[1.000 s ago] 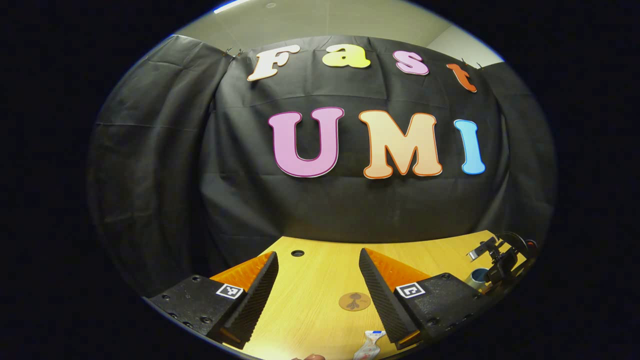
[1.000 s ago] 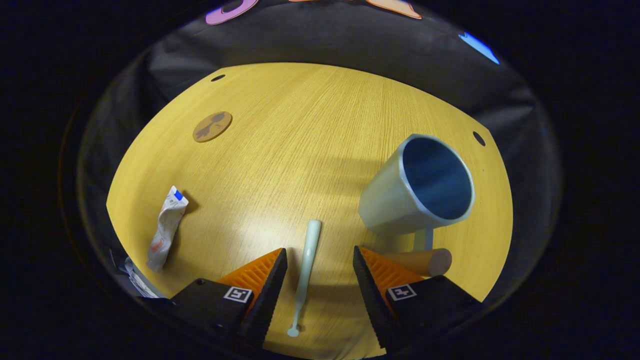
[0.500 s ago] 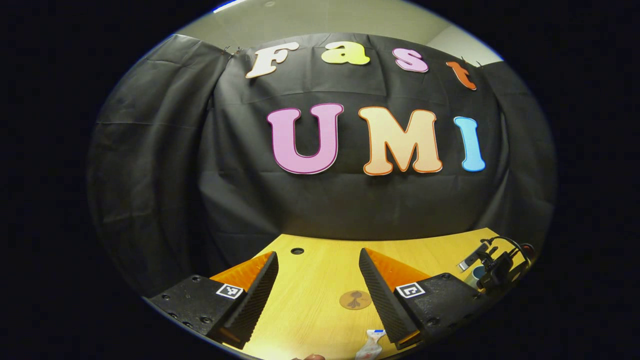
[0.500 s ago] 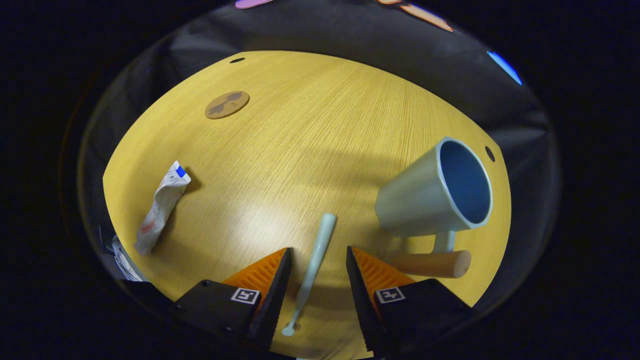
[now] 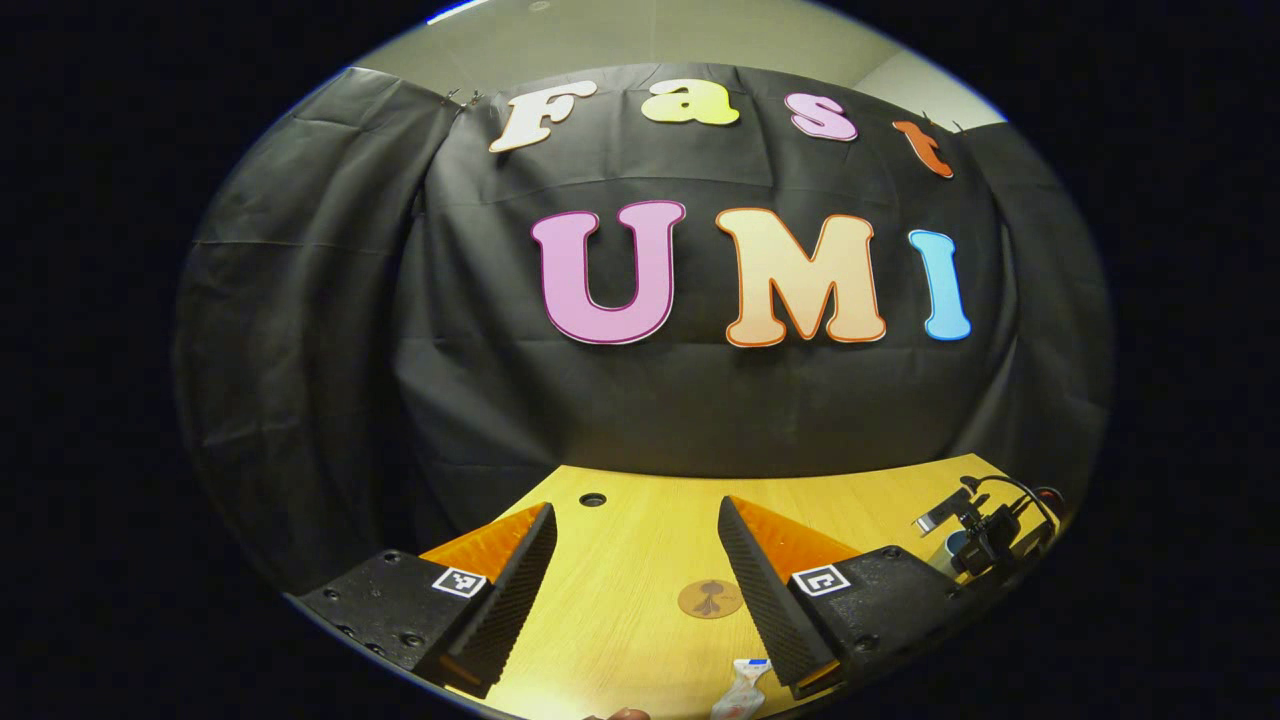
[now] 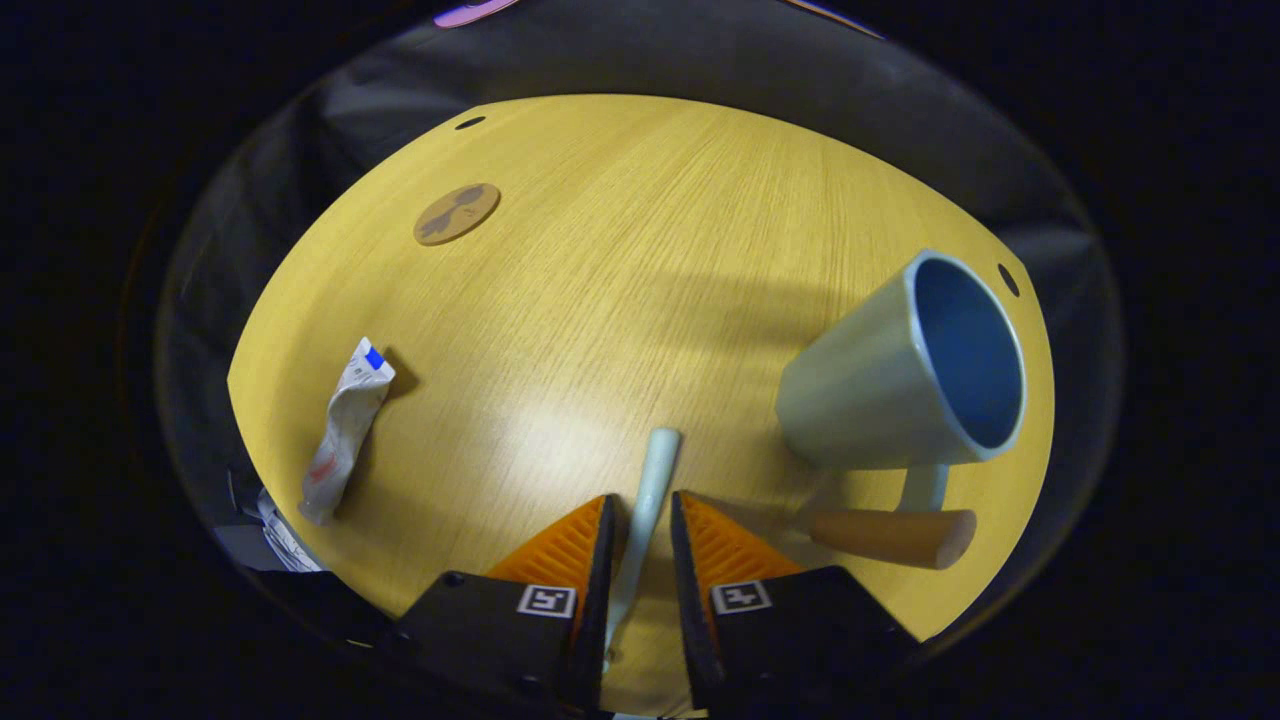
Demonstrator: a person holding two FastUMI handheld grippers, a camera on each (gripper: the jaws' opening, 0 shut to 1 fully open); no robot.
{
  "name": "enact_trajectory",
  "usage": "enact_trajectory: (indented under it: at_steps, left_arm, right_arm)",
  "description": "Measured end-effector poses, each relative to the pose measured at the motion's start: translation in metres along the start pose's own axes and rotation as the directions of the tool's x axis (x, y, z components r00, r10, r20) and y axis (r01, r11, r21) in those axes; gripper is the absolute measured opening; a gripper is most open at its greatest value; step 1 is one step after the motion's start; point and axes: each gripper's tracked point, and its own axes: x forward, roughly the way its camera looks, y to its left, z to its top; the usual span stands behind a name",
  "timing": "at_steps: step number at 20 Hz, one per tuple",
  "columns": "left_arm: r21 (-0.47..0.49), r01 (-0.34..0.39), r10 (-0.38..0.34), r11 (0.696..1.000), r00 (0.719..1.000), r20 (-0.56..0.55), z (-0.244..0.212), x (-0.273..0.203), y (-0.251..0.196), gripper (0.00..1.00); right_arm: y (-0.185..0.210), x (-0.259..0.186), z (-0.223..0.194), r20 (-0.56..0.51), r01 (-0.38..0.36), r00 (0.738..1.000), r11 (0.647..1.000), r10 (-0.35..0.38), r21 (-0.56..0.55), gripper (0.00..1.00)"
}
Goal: Put the toothbrush and toothpaste on the desktop into the cup, then pick up the cup and place it on the coaster on the desktop.
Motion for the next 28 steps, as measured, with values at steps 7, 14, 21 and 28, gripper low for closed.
enact_trajectory:
  at_steps: [7,14,21,28]
  left_arm:
    - [0.004,0.025,-0.025,1.0,1.0,0.003,0.003,0.0,-0.011,0.94]
    - [-0.022,0.089,-0.091,0.996,0.987,-0.129,-0.046,0.0,-0.025,0.95]
    - [-0.047,0.195,-0.199,0.98,0.917,-0.344,-0.12,-0.004,-0.057,0.95]
    - [-0.054,0.297,-0.282,0.953,0.81,-0.514,-0.185,-0.018,-0.089,0.95]
  right_arm:
    - [0.004,-0.001,-0.003,-0.093,-0.024,0.996,0.998,0.018,-0.066,0.08]
    - [0.008,-0.001,-0.003,-0.066,-0.051,0.997,0.996,0.046,-0.068,0.05]
    - [0.009,-0.001,-0.003,-0.041,-0.045,0.998,0.996,0.042,-0.082,0.05]
    - [0.009,-0.001,-0.003,-0.017,-0.039,0.999,0.995,0.037,-0.093,0.05]
